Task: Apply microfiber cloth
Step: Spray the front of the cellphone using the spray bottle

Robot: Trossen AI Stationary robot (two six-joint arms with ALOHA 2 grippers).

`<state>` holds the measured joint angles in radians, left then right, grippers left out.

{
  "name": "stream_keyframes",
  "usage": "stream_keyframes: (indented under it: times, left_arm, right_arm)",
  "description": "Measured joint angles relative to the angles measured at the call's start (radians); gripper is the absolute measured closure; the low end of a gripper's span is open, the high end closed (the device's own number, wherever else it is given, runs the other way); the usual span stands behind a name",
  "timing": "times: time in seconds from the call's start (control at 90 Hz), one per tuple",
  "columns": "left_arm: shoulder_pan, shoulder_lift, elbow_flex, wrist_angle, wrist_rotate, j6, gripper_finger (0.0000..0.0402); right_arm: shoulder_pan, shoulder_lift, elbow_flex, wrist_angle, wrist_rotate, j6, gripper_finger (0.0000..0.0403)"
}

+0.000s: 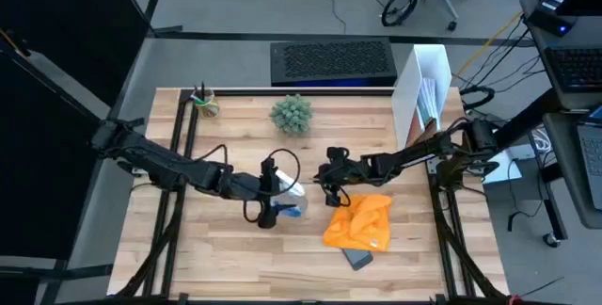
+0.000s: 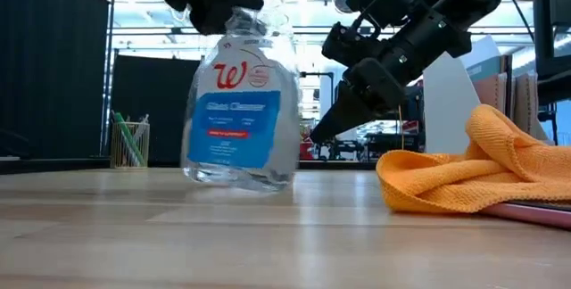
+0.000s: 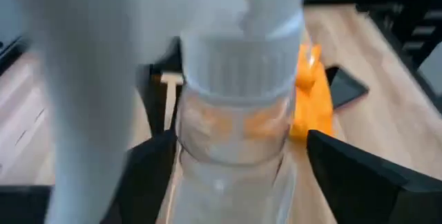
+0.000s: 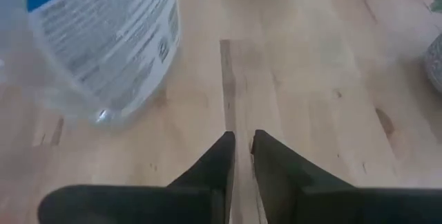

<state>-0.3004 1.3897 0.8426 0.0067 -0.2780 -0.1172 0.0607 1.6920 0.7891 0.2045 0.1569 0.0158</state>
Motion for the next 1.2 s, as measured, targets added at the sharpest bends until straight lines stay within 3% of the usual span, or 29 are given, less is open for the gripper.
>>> stream_keyframes:
  times: [0.4, 0.622, 0.911, 1.2]
  left_arm:
    - [-0.060, -0.056, 0.012, -0.359, -0.019, -0.342, 0.0064]
    - [-0.115, 0.066, -0.035, -0.226, -0.190, -0.426, 0.0064]
    - [-0.055, 0.183, -0.037, -0.207, -0.374, -0.425, 0.0064]
    - [0.045, 0.187, -0.038, -0.207, -0.408, -0.366, 0.0064]
  right_arm:
    - [-0.002, 0.000, 0.000, 0.001, 0.000, -0.002, 0.0365]
    - [0.003, 0.000, 0.000, 0.001, -0.003, 0.015, 0.0365]
    - [0.079, 0.006, 0.001, -0.002, -0.012, 0.091, 0.0365]
    - [0.129, 0.108, 0.001, 0.155, -0.020, 0.186, 0.0364]
